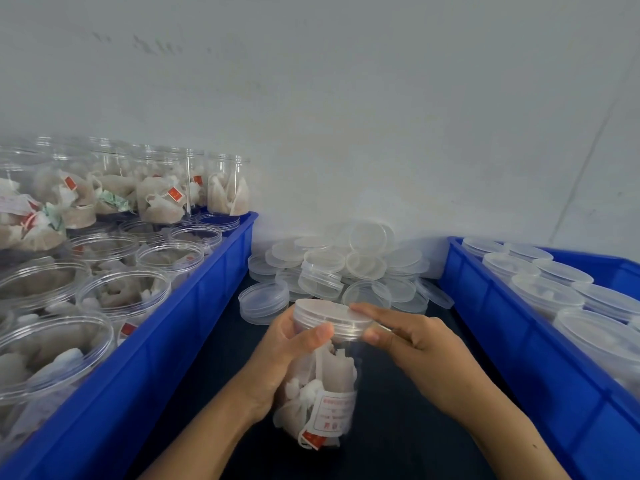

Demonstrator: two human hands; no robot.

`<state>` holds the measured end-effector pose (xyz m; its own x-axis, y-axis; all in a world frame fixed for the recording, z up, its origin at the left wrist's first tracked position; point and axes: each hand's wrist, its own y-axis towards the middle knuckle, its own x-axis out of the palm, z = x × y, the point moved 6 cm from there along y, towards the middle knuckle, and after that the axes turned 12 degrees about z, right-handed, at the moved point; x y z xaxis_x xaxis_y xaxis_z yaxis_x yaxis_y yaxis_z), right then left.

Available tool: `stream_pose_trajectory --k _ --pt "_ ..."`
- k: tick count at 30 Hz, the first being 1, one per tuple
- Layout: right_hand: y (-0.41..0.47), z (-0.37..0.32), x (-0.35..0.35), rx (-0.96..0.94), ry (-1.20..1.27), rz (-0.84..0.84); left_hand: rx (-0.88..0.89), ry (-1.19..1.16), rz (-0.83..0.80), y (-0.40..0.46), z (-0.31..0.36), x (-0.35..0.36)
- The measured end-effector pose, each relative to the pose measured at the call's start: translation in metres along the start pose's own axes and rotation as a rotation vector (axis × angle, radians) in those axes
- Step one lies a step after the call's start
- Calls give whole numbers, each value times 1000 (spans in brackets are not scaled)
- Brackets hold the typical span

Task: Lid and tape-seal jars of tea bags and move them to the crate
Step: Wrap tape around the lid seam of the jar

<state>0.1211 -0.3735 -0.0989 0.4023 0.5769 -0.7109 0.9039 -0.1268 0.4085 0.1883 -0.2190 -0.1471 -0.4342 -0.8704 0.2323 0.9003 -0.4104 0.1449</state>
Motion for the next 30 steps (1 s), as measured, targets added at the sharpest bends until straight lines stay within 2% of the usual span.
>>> stream_pose_trajectory --k 5,11,16,22,26,30 --pt "-1 -4 0 33 -73 55 51 127 136 -1 4 -5" --pt "-7 -8 2 106 -118 172 275 399 363 -14 17 4" --pt "-13 -26 13 4 -37 195 151 365 510 -14 20 -2" --pt "-9 -19 9 18 150 -17 104 290 515 -12 17 -11" --pt "-7 -10 3 100 191 -4 129 247 539 -8 17 -17" --pt "-9 -6 1 167 110 26 157 279 481 -6 17 -18"
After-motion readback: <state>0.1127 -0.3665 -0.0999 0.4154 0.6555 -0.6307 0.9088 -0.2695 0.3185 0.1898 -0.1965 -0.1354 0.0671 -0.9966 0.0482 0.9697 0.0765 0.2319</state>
